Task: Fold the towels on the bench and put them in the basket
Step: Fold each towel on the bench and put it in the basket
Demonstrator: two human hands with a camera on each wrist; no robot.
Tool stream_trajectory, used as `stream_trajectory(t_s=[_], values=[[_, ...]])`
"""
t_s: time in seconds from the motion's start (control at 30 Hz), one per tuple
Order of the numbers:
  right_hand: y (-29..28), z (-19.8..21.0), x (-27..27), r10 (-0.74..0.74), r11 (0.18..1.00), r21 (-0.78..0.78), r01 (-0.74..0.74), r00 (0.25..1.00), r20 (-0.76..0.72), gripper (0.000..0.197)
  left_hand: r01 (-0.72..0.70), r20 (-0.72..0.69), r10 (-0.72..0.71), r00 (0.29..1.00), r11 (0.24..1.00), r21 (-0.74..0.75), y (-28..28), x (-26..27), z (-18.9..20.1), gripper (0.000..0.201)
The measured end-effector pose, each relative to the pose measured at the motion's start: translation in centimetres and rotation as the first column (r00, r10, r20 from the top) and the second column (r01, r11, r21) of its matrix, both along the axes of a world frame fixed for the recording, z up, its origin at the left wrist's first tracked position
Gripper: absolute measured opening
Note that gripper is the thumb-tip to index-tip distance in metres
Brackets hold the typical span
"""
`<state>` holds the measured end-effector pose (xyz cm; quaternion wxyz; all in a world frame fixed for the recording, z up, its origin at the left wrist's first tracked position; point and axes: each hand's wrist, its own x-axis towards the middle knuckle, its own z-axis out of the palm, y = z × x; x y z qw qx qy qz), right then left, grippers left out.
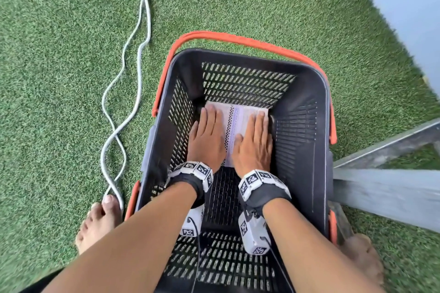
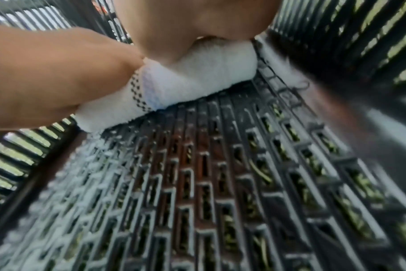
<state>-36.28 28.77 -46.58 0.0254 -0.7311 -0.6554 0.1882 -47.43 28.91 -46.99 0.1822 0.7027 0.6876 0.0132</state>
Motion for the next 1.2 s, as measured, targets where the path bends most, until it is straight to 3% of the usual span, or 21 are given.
stream_trajectory(t_s=[0.13, 0.3, 0.43, 0.5, 0.57, 0.73, 0.9, 1.03, 1.2], values=[[-0.2, -0.9, 0.3, 0.027, 0.999, 0.045, -0.028, 0.999, 0.028, 0.061, -0.009, 0.006, 0.009, 1.000, 1.000, 0.007, -0.2, 0.3, -0.3, 0.076], [0.0, 0.5, 0.2, 0.044, 0.998, -0.047, -0.043, 0.999, 0.021, 0.062, -0.006, -0.061, 0.000, 0.998, 0.996, -0.091, 0.5, 0.4, 0.5, 0.067], [0.7, 5.0, 0.4, 0.045, 0.944, -0.327, -0.055, 0.998, -0.038, 0.054, 0.023, -0.084, -0.058, 0.995, 0.929, -0.370, 1.2, 0.3, 5.9, 0.054], [0.9, 8.4, 0.6, 0.074, 0.900, -0.425, -0.096, 0.995, -0.067, 0.036, 0.047, -0.102, -0.094, 0.990, 0.917, -0.396, 0.8, 0.2, 10.0, 0.038], [0.6, 12.2, 0.7, 0.119, 0.895, -0.421, -0.149, 0.988, -0.097, 0.034, 0.058, -0.112, -0.111, 0.987, 0.918, -0.391, -0.1, -0.1, 13.8, 0.031], [-1.8, 23.8, 2.6, 0.192, 0.931, -0.313, -0.189, 0.981, -0.023, 0.025, 0.092, -0.085, -0.122, 0.989, 0.951, -0.295, -2.2, -0.9, 24.6, 0.026], [-6.9, 35.4, 5.7, 0.194, 0.976, -0.109, -0.189, 0.980, 0.038, 0.030, 0.171, -0.035, -0.173, 0.984, 0.984, -0.039, -6.6, 0.8, 36.7, 0.036], [-13.4, 43.5, 9.8, 0.176, 0.984, 0.030, -0.178, 0.983, 0.055, 0.026, 0.290, 0.003, -0.294, 0.956, 0.944, 0.157, -11.8, 3.6, 44.4, 0.034], [-22.4, 50.6, 16.4, 0.070, 0.985, 0.160, -0.066, 0.997, -0.017, 0.029, 0.395, 0.014, -0.415, 0.910, 0.876, 0.278, -18.1, 7.7, 50.3, 0.031]])
